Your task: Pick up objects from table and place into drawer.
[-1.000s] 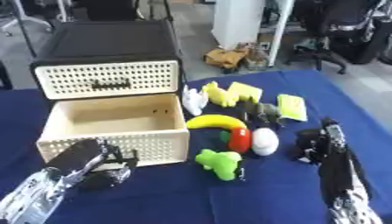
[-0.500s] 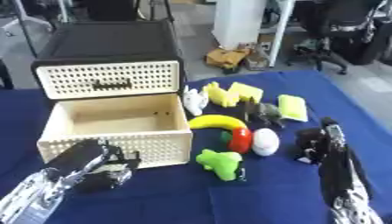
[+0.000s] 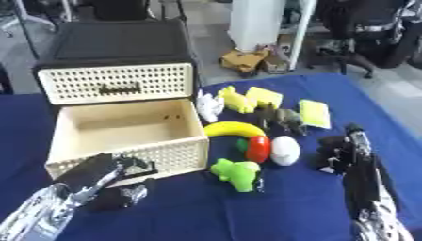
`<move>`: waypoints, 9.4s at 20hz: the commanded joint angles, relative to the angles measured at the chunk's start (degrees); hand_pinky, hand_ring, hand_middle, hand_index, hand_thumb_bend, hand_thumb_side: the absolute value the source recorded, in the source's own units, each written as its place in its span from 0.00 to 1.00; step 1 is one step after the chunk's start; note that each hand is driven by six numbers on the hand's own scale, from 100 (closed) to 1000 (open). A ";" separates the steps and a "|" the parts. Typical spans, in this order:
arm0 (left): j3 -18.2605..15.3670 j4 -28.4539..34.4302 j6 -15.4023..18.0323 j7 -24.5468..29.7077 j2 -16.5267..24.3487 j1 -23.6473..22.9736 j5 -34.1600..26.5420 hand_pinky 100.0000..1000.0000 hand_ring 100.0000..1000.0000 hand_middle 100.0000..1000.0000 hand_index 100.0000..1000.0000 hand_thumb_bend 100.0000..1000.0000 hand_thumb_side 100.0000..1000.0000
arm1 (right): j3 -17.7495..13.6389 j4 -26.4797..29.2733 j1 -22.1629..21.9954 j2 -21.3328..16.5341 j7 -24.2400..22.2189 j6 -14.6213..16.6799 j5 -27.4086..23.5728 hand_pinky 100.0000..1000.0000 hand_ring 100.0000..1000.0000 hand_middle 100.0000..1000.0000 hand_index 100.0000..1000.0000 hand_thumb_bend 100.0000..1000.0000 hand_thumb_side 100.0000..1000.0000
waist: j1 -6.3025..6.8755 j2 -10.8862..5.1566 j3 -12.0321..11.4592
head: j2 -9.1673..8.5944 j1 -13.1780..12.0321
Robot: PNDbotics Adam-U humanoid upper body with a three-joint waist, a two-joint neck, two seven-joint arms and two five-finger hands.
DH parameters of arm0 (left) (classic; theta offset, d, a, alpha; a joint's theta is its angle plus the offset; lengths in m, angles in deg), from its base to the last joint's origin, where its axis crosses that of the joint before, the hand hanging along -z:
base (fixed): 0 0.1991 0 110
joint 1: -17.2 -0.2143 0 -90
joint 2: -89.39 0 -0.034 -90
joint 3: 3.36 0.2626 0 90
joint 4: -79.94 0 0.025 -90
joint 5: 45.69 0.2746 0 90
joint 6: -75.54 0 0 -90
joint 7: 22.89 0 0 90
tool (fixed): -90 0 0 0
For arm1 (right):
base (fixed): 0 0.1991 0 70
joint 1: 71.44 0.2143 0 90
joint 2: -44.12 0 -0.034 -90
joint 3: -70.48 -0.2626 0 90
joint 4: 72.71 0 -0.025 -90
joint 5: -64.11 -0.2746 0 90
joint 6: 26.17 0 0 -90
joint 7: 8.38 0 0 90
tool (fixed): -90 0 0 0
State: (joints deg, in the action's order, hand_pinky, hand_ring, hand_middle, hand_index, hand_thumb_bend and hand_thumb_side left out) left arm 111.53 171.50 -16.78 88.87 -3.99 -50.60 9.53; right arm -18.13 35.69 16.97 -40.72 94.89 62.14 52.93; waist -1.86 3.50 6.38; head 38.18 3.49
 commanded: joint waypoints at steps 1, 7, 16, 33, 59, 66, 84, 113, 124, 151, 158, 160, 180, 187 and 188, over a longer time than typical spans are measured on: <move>0.03 0.84 0.36 0.00 0.03 0.56 0.50 0.00 0.00 0.00 0.82 0.21 1.00 | -0.53 0.67 0.24 -1.15 0.18 0.04 0.18 0.34 0.38 0.38 0.50 0.00 1.00 | 0.01 -0.42 0.11 | 0.11 0.09; -0.11 0.98 0.48 0.27 -0.08 0.33 0.70 0.00 0.00 0.00 0.81 0.22 1.00 | -0.56 0.68 0.23 -1.13 0.25 0.04 0.18 0.34 0.38 0.38 0.50 0.00 1.00 | 0.00 -0.41 0.08 | 0.12 0.17; -1.49 6.20 -0.14 -0.26 1.79 -0.81 -2.41 0.00 0.00 0.00 0.75 0.21 1.00 | -0.85 0.93 0.20 -1.59 0.46 0.09 0.37 0.34 0.38 0.38 0.51 0.00 1.00 | 0.01 -0.40 0.13 | 0.25 0.29; -6.93 16.07 -5.94 -6.11 5.53 -2.28 -16.52 0.00 0.00 0.00 0.67 0.21 1.00 | -0.92 1.65 2.07 -8.71 -0.45 -0.98 2.05 0.34 0.40 0.40 0.54 0.00 0.88 | -0.48 -0.58 -0.62 | 0.49 0.88; -9.63 14.75 -7.39 -10.14 4.64 -3.40 -19.01 0.00 0.00 0.00 0.67 0.21 1.00 | 10.14 -4.44 14.65 -19.63 -26.16 -2.64 29.95 0.46 0.59 0.60 0.72 0.00 0.72 | -1.13 -0.63 -2.80 | 0.33 1.81; -9.49 14.33 -7.28 -9.86 4.29 -3.49 -18.70 0.00 0.00 0.00 0.67 0.21 1.00 | 13.48 -7.81 16.66 -18.79 -32.65 -1.29 35.17 0.51 0.67 0.68 0.76 0.00 0.79 | -1.14 -0.62 -2.95 | 0.28 2.06; -9.05 13.87 -6.85 -9.18 3.53 -3.68 -17.98 0.00 0.00 0.00 0.67 0.20 1.00 | 17.62 -19.76 22.26 -13.93 -36.08 3.60 47.30 0.59 0.78 0.79 0.82 0.00 0.83 | -0.87 -0.85 -3.18 | 0.48 2.71; -8.87 13.68 -6.28 -8.44 3.15 -3.90 -17.67 0.00 0.00 0.00 0.67 0.18 1.00 | 18.53 -25.73 23.18 -12.52 -42.81 11.89 64.85 0.69 0.83 0.88 0.87 0.00 0.74 | -0.67 -1.02 -3.13 | 0.57 3.03; -8.92 13.58 -6.12 -8.39 3.01 -3.90 -17.75 0.00 0.00 0.00 0.67 0.17 1.00 | 17.57 -27.47 22.87 -12.27 -43.64 10.24 67.83 0.24 0.44 0.68 0.73 0.00 0.00 | -0.82 -1.04 -3.33 | 0.45 3.03; -8.49 13.79 -5.72 -8.45 2.36 -3.65 -18.37 0.00 0.00 0.00 0.67 0.18 1.00 | 9.79 -19.10 34.10 -18.59 -33.15 1.08 56.14 0.00 0.10 0.36 0.42 0.00 0.00 | -0.96 -1.14 -5.16 | 0.08 3.51; -7.90 14.21 -5.33 -8.39 1.80 -3.11 -19.04 0.00 0.00 0.00 0.67 0.18 1.00 | 11.83 -23.13 39.26 -16.06 -33.28 3.83 56.98 0.00 0.11 0.38 0.44 0.00 0.00 | -0.66 -1.14 -8.02 | -0.09 5.15; -7.61 14.23 -5.17 -8.16 1.67 -2.93 -19.12 0.00 0.00 0.00 0.67 0.18 1.00 | 12.48 -24.38 40.48 -15.21 -33.51 4.97 57.49 0.00 0.12 0.38 0.45 0.00 0.00 | -0.73 -1.05 -8.81 | -0.23 5.75; -7.08 15.34 -4.41 -10.78 0.83 -1.63 -21.01 0.00 0.00 0.00 0.65 0.21 1.00 | 13.87 -35.20 44.89 -7.01 -27.44 13.26 62.95 0.02 0.36 0.66 0.67 0.00 0.02 | -0.51 0.22 -14.39 | -2.37 10.05; -7.03 15.17 -4.28 -10.63 0.75 -1.72 -20.90 0.00 0.00 0.00 0.63 0.21 1.00 | 14.91 -34.12 44.51 -6.70 -27.75 16.39 64.10 0.43 0.68 0.81 0.83 0.00 0.54 | -0.64 0.32 -14.48 | -2.71 10.07; -7.03 15.15 -4.25 -10.60 0.75 -1.73 -20.86 0.00 0.00 0.00 0.63 0.21 1.00 | 14.89 -34.05 44.44 -6.72 -27.62 16.36 64.27 0.58 0.77 0.85 0.84 0.00 0.61 | -0.64 0.35 -14.47 | -2.76 10.04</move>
State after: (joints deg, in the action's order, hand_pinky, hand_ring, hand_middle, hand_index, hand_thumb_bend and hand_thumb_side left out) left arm 104.63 185.82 -21.25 78.35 -3.49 -53.22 -11.29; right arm -2.89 0.33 60.41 -46.75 67.17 78.11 116.66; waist -2.64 4.45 -8.10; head 36.14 13.49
